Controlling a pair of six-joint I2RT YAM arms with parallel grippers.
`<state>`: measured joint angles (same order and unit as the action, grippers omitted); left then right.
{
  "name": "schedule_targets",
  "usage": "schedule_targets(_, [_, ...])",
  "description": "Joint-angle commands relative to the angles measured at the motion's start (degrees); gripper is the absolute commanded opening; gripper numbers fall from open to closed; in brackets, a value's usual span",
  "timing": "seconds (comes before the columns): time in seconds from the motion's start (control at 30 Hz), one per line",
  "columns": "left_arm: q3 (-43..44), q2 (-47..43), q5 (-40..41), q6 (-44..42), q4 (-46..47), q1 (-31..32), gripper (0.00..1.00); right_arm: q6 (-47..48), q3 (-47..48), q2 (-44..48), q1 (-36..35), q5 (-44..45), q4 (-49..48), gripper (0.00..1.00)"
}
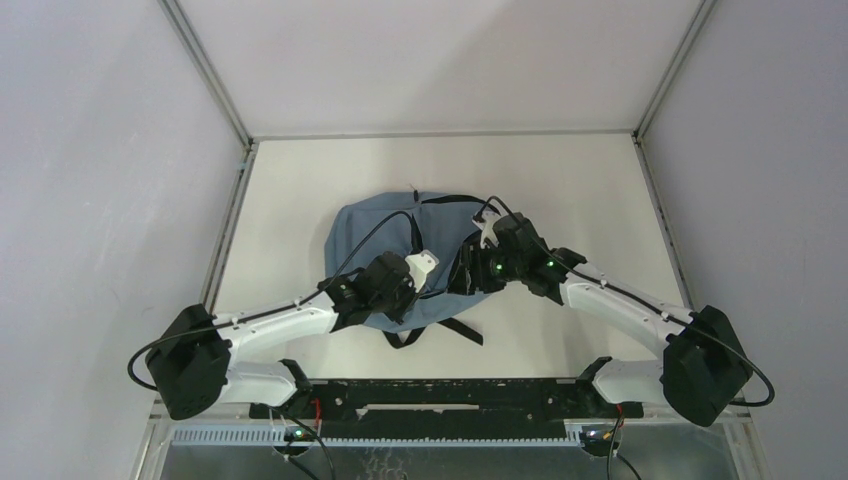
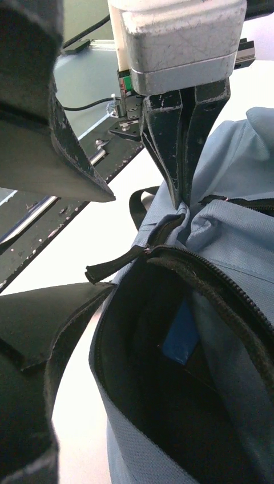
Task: Pack the student bag
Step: Zip the student bag at the center of the board.
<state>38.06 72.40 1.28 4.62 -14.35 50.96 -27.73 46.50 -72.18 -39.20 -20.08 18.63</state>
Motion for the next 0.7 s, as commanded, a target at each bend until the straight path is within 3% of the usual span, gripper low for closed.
schedule_targets(0.0, [2.8, 0.3, -0.8, 0.9, -0.8, -0.2, 0.0, 0.3, 0.7, -0.4, -0.2, 0.4, -3.5, 0.6])
schedule_targets(0.33, [2.7, 0.2, -0.8, 0.8, -0.8, -0.2, 0.0, -0.4, 0.7, -3.2, 0.4, 0.4, -5.6, 0.42])
schedule_targets(0.43, [2.6, 0.2, -0.8, 0.8, -0.8, -0.2, 0.0, -0.4, 0.6, -3.2, 0.8, 0.7, -5.5, 0.3])
schedule_targets(0.53, [2.7, 0.3, -0.9, 0.8, -0.8, -0.2, 0.0, -0.4, 0.7, -2.7, 1.2, 0.7, -4.9, 0.02])
schedule_targets(0.67, [2.6, 0.1, -0.8, 0.6, -0.9, -0.2, 0.0, 0.5, 0.7, -1.0, 1.8, 2.4, -3.0, 0.0])
